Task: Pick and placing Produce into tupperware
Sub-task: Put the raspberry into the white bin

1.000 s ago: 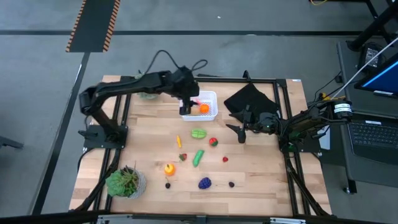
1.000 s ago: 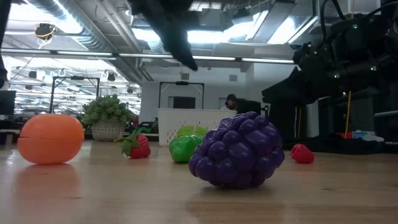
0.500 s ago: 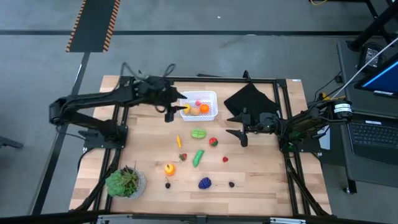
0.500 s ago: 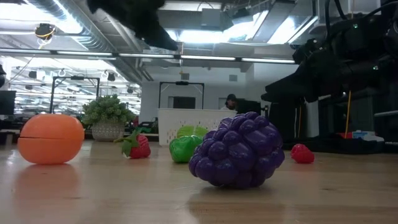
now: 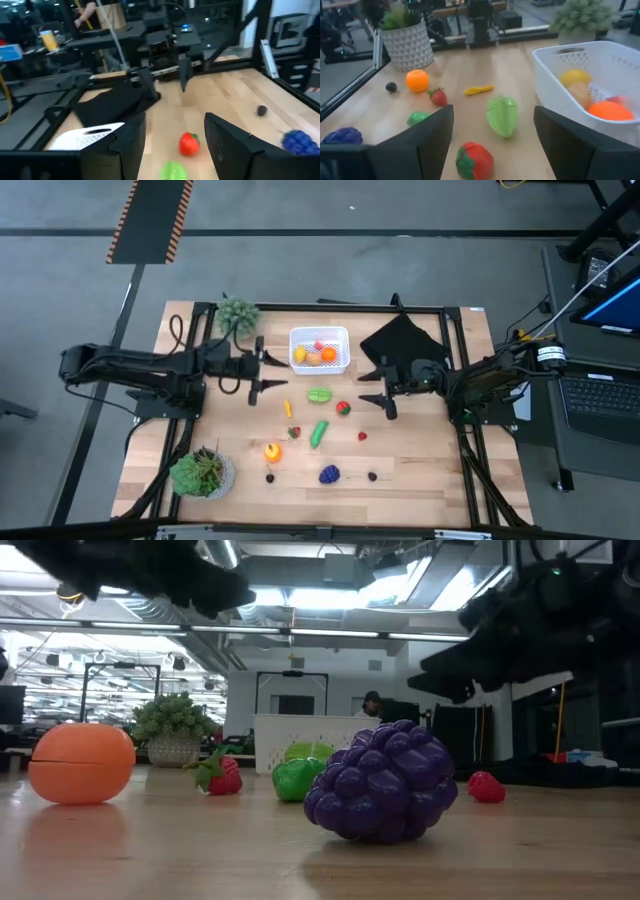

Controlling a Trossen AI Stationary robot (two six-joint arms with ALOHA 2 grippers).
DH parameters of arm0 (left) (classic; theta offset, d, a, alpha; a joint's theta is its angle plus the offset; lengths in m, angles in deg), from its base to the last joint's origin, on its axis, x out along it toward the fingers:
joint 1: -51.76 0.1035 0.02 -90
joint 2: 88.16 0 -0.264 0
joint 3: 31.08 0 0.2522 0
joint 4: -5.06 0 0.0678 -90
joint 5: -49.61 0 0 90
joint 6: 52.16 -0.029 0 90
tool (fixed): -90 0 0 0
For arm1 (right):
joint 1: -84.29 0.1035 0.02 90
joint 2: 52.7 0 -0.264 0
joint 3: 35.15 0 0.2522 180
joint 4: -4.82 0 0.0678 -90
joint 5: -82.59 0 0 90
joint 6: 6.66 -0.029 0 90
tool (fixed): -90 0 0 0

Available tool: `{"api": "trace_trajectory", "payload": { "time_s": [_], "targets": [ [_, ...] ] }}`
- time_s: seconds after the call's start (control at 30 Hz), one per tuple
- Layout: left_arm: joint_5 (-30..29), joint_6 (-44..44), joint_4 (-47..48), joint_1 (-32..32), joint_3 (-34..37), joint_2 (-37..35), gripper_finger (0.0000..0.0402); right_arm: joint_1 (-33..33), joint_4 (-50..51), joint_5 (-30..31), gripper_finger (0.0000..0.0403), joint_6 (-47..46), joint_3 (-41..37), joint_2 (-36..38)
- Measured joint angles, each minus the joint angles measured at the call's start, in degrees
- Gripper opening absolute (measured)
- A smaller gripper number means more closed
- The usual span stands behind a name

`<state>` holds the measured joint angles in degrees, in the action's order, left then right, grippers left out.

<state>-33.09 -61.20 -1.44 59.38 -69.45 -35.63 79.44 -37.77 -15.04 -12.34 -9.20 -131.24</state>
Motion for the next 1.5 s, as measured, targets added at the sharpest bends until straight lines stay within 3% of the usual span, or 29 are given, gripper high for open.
{"api": "trace_trajectory", "payload": {
  "time_s": [0.2, 0.37, 0.5, 0.67, 0.93, 1.5],
  "targets": [
    [-5.9, 2.9, -6.1, -4.2, 5.7, 0.0, 0.0194, 1.7, 16.5, 0.0, 0.0278, 0.2, 9.6, 0.0],
    [-6.5, 5.0, -9.3, -6.9, 8.3, 0.0, 0.0187, 3.7, 36.9, 0.0, 0.0278, 1.2, 17.5, 0.0],
    [-6.6, 5.9, -9.5, -8.5, 9.3, 0.2, 0.0189, 6.0, 44.9, 0.6, 0.0278, -3.2, 19.0, 0.0],
    [-6.7, 5.9, -9.5, -9.4, 10.0, 0.2, 0.0194, 10.4, 49.3, 5.1, 0.0278, -8.6, 19.0, 0.0],
    [-6.7, 6.0, -9.4, -9.6, 10.3, 0.2, 0.0187, 17.3, 51.8, 5.4, 0.0278, -13.8, 19.0, 0.0],
    [-6.7, 7.5, -9.1, -9.5, 10.3, 0.2, 0.0189, 19.1, 56.3, 5.5, 0.0278, -17.5, 18.9, -0.1]
  ]
}}
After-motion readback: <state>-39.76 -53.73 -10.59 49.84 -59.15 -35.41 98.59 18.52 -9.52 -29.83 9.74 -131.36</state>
